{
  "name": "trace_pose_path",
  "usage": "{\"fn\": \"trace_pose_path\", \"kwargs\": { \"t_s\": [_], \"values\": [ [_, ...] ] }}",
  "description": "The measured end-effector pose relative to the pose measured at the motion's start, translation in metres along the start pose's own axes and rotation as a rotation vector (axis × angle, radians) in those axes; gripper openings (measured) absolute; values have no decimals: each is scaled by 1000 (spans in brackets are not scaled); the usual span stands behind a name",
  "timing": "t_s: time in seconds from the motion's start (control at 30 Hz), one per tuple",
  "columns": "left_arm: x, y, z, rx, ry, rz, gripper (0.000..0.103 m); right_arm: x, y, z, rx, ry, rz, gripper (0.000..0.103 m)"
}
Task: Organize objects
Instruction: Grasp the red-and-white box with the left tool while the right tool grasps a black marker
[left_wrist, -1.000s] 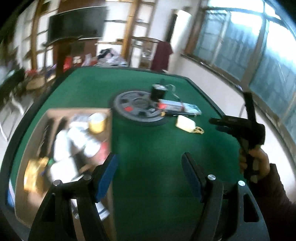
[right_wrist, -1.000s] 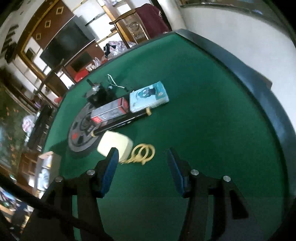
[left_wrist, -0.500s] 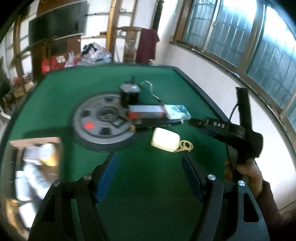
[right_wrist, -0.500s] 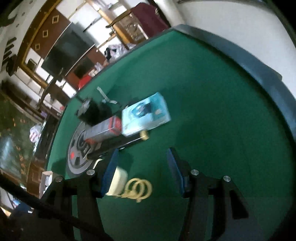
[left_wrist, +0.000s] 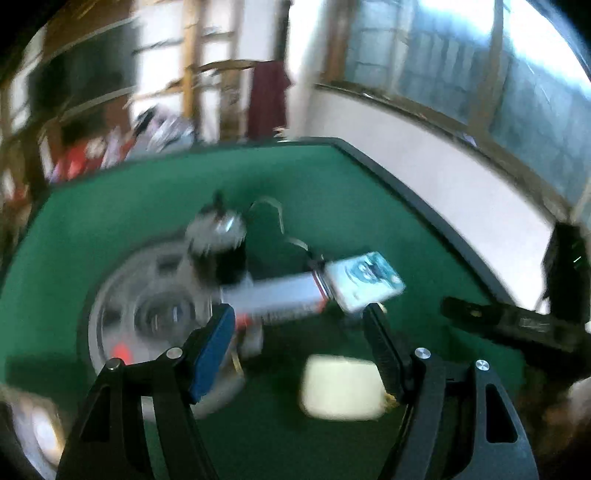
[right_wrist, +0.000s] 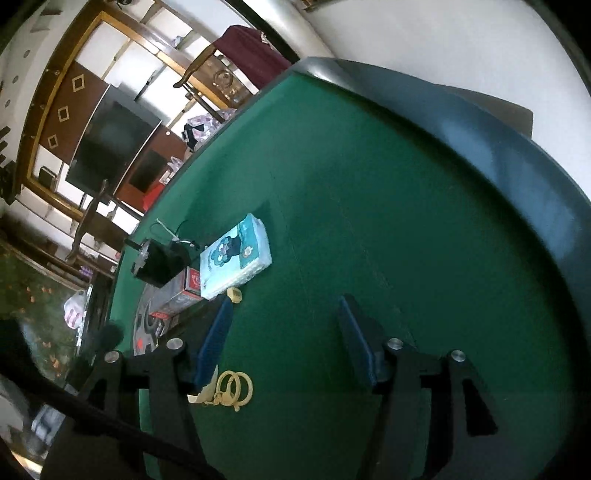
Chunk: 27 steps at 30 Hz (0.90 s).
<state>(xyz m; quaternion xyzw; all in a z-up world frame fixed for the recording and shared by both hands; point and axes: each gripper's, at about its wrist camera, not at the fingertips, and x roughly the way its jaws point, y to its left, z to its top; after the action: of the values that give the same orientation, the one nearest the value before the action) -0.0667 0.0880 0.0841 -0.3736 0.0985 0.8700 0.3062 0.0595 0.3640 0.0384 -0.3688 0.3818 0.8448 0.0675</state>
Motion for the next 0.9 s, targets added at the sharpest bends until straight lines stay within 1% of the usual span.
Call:
{"fn": "trace_pose_path", "kwargs": {
  "t_s": [0.03, 0.1, 0.17, 0.23, 0.3, 0.37, 0.47, 0.5, 0.53, 0.6, 0.67, 0.7, 0.8, 0.83, 0.9],
  "values": [
    [8, 0, 5, 54, 6, 18, 66, 1, 1, 1, -2, -1, 0, 58],
    [24, 2, 10, 112, 28, 20, 66, 1, 2, 1, -11, -6, -7, 58],
    [38, 8, 15, 119, 47, 10, 66, 1, 4, 2, -19, -9, -14, 58],
    [49, 10, 20, 114, 60, -40, 66, 2, 5, 2, -25, -7, -15, 58],
    [60, 7, 21, 142, 81, -51, 66, 5, 6, 2, -34, -2, -24, 58],
    [68, 1, 18, 169, 117, -65, 66, 8, 7, 2, -41, 9, -37, 58],
    [82, -8, 2, 212, 225, -64, 64, 10, 7, 1, -45, 13, -41, 58],
    [77, -9, 1, 214, 202, -78, 54, 10, 8, 1, -51, 10, -48, 58],
    [72, -10, -2, 218, 206, -95, 49, 10, 8, 1, -52, 10, -51, 58],
    [62, -11, -5, 209, 228, -129, 30, 11, 8, 0, -54, 7, -53, 58],
    [51, -11, -10, 202, 248, -169, 27, 11, 9, -1, -61, 6, -59, 58],
    [48, -12, -12, 210, 245, -161, 27, 11, 10, -1, -65, 5, -63, 58],
    [45, -11, -18, 224, 223, -130, 27, 11, 12, -2, -72, 2, -68, 58],
    [44, -12, -20, 218, 205, -112, 27, 11, 12, -3, -75, 1, -69, 58],
    [41, -20, -27, 237, 165, -54, 28, 12, 12, -2, -76, 0, -69, 58]
  ]
}}
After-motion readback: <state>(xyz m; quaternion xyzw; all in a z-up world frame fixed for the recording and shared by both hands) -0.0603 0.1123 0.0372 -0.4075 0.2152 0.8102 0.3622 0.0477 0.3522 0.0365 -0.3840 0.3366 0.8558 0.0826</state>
